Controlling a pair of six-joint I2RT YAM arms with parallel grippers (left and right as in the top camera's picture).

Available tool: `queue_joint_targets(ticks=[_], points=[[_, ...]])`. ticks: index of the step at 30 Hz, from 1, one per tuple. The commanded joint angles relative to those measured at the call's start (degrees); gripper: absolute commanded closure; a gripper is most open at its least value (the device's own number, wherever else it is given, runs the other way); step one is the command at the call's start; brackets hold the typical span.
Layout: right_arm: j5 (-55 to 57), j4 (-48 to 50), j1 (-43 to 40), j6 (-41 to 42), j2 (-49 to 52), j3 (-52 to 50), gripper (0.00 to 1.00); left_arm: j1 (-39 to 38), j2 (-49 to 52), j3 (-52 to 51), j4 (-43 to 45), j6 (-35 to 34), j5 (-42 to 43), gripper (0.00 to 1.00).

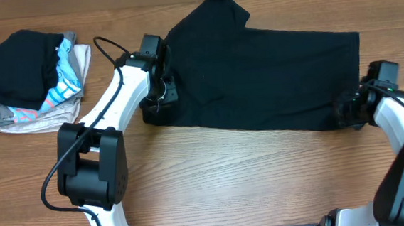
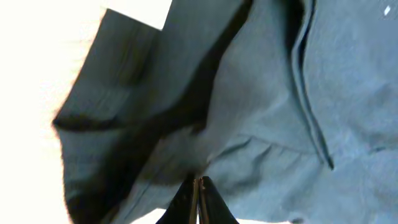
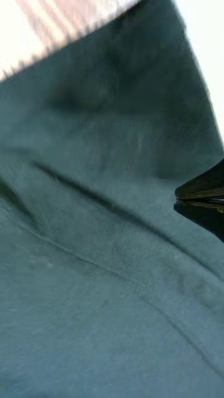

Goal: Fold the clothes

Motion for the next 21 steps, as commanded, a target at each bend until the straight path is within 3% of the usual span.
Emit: queue_joint_targets(ticks=[1,8,13,21], points=[[0.26,1.22,1.40,-2.67,4.28,-0.39,0.96,-0.17,0.52,-1.70,2.16,-0.83,0.90,0.95],[5.73,-1.11,1.20,-2.38,9.03,-0.39,0.96,-0.15,0.52,-5.79,8.37,-0.92,-3.56,0.96],[18.67,-7.45,0.68,6.84,9.03,-0.42,0.96,-0.15,0.52,-7.23,7.06,-1.57,-7.91,0.96],[19.21,-12.00,0.35,7.06,9.03,-0.42,0.96,0.22,0.52,-8.94,2.51,-1.99,-8.28,0.96]])
